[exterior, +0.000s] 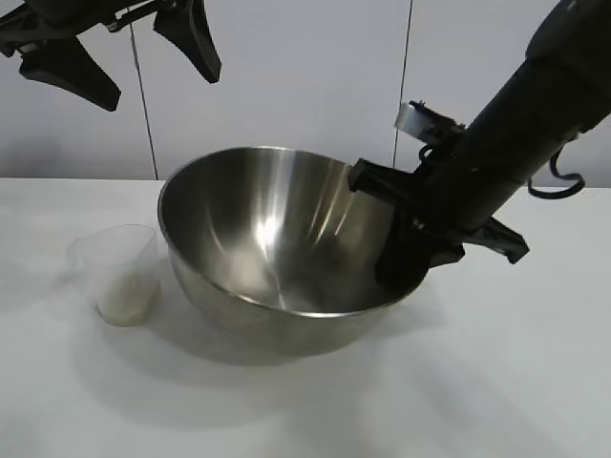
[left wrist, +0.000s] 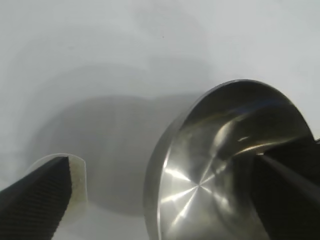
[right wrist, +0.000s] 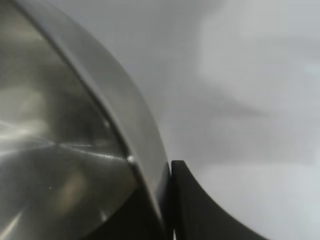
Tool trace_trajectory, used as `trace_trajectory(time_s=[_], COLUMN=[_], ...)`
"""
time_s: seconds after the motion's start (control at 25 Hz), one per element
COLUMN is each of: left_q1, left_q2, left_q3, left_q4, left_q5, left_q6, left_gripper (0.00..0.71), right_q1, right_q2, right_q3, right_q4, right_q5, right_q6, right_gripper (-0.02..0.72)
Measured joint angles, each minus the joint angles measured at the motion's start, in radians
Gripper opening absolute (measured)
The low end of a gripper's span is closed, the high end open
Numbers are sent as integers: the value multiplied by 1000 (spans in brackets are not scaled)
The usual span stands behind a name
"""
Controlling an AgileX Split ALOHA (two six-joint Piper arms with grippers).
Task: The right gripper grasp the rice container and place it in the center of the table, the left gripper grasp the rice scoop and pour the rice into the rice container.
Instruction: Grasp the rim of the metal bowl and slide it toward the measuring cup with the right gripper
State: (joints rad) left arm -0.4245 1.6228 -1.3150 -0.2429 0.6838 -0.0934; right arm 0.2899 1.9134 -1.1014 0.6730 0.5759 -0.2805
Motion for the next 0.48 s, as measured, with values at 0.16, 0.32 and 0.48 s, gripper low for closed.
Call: trace_trajectory(time_s=[0.16,0.32,0.48], left_q1=[0,0,0], left_q2=[0,0,0], left_q3=[0,0,0], left_q4=[0,0,0], left_q5=[0,0,0], left_q6=[0,0,0], left_gripper=[694,694,694], right_q1=[6,6,6], right_q2=[35,37,35], right_q3=[0,0,0], right_q4=[1,11,21], right_q5=[-17,-22,-22], right_q6=[19,22,23], right_gripper=[10,29,184])
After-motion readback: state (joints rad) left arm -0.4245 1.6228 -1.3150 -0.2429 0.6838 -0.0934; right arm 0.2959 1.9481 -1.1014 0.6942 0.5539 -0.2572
